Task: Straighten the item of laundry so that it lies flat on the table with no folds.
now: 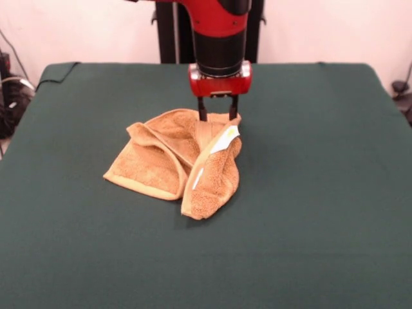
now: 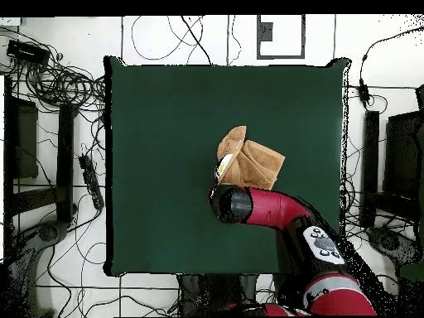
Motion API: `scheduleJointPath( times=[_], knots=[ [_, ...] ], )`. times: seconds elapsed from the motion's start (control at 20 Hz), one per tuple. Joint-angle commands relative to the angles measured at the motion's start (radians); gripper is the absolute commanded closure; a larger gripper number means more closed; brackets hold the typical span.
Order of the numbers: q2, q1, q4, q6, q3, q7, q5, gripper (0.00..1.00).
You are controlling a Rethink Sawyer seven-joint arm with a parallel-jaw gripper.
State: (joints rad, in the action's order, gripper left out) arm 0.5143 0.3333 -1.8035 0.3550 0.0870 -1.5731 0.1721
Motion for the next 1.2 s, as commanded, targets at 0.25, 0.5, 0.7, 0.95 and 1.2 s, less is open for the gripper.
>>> scheduleJointPath(
  times=[0.25,0.5,0.7,0.95,1.2],
  knots=[
    [0.008,-0.046,0.114,0.154,0.083,-0.084,-0.038,0.0],
    [0.032,-0.058,0.14,0.203,0.081,-0.085,-0.039,0.0],
    [0.041,-0.066,0.152,0.233,0.079,-0.088,-0.037,0.0],
    [0.054,-0.079,0.184,0.302,0.071,-0.088,-0.039,0.0],
    [0.057,-0.082,0.191,0.37,0.066,-0.099,-0.051,0.0]
  ],
)
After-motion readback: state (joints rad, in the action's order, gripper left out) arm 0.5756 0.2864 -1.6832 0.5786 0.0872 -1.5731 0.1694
